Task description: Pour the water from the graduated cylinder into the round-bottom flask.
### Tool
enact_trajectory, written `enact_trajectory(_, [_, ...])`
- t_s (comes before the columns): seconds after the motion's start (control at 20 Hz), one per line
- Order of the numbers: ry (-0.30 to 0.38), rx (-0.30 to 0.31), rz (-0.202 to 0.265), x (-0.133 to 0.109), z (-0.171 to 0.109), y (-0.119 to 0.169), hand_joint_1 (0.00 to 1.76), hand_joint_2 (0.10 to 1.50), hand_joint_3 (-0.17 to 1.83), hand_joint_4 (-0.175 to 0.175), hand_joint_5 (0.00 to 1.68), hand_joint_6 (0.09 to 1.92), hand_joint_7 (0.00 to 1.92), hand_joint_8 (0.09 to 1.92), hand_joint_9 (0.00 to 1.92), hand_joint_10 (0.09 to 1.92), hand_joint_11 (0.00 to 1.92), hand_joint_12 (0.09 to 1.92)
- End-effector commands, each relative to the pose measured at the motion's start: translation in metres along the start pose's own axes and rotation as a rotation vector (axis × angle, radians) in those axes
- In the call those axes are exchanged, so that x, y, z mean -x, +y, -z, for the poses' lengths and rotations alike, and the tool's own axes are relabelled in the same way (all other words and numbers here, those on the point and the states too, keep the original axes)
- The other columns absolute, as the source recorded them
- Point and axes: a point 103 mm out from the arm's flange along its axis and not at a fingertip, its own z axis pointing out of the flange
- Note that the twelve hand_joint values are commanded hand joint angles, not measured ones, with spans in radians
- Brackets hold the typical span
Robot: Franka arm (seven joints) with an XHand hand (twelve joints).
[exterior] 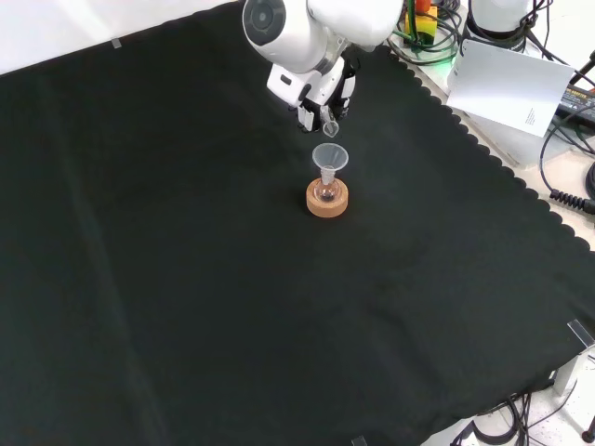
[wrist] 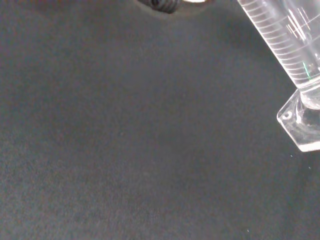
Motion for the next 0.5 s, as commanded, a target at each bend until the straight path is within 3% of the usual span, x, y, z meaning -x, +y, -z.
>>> enact_trajectory(0.05, [-0.043, -0.036, -0.028, -0.005, 0.005, -0.001, 1.26, 1.11, 0.00, -0.175, 0.97, 1.01, 1.00, 1.00, 1.43, 0.09, 1.17, 0.84])
enact_trajectory(0.5, [-0.095, -0.088, -0.086, -0.015, 0.014, 0.001, 1.26, 1.11, 0.00, -0.175, 0.97, 1.01, 1.00, 1.00, 1.43, 0.09, 1.16, 0.83])
